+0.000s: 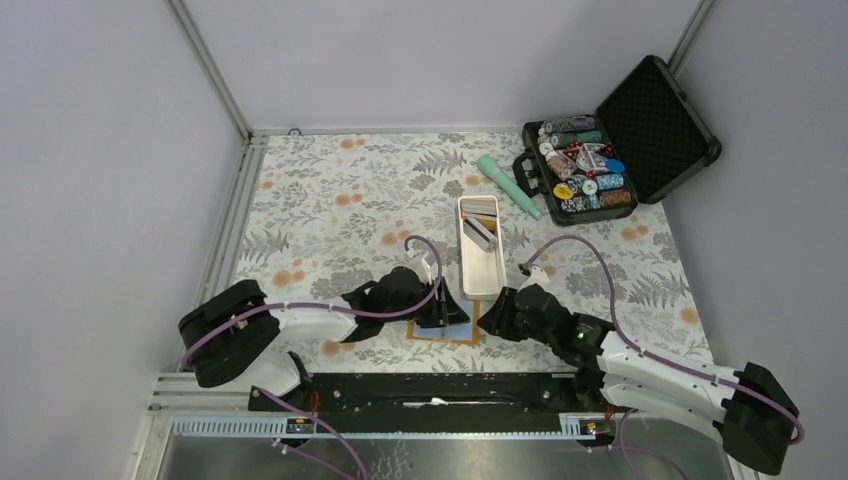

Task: Put the credit cards into the card holder
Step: Turn over the card slot in the card holder, then pick up the credit card from the storage box.

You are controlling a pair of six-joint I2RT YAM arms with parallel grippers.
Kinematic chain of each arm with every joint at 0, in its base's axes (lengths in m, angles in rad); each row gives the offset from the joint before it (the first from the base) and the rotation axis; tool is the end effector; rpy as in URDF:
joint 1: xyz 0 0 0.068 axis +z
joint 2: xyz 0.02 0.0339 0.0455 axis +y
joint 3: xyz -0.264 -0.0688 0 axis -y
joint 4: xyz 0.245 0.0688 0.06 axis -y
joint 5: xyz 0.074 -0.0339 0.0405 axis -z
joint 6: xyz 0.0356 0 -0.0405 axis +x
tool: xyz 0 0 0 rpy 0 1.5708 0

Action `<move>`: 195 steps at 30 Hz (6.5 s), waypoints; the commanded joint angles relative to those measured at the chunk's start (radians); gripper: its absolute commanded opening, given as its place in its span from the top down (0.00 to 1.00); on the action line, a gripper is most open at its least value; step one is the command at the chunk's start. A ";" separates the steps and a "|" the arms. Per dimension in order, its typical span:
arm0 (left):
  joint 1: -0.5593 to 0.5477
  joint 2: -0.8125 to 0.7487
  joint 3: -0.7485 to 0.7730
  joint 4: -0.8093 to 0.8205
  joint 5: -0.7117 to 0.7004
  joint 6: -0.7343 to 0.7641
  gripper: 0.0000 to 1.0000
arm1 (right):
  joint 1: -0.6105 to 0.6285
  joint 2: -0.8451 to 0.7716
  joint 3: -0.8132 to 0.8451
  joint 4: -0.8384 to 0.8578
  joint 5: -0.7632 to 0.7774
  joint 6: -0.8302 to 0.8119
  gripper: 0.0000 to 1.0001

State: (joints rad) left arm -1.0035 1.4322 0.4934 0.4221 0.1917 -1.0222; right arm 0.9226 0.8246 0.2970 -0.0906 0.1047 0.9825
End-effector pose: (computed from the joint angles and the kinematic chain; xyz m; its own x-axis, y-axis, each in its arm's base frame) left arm 0.1401 -0.2325 0.1589 -0.9208 -0.1136 -0.3731 0.2517 0.5577 -0.7910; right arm 0.1067 0.1347 0.1724 -0.8109 0.2996 -0.5026 -0.1203 0.7552 0.6443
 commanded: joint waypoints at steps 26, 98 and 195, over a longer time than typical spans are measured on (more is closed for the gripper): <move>0.364 -0.407 0.316 -0.837 -0.002 0.438 0.01 | -0.359 0.401 0.563 -0.149 -0.152 -0.638 0.57; 0.740 -0.447 0.418 -0.955 0.040 0.639 0.01 | -0.465 0.805 0.707 0.003 -0.057 -0.824 0.67; 0.091 0.354 0.516 -0.363 -0.301 0.122 0.57 | -0.465 0.696 0.629 -0.007 -0.258 -0.846 0.72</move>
State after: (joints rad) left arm -0.9096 1.7847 0.9936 0.0620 -0.0689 -0.9161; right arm 0.4572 1.5875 0.9302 -0.0849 -0.1764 0.1287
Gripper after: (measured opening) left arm 0.435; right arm 0.276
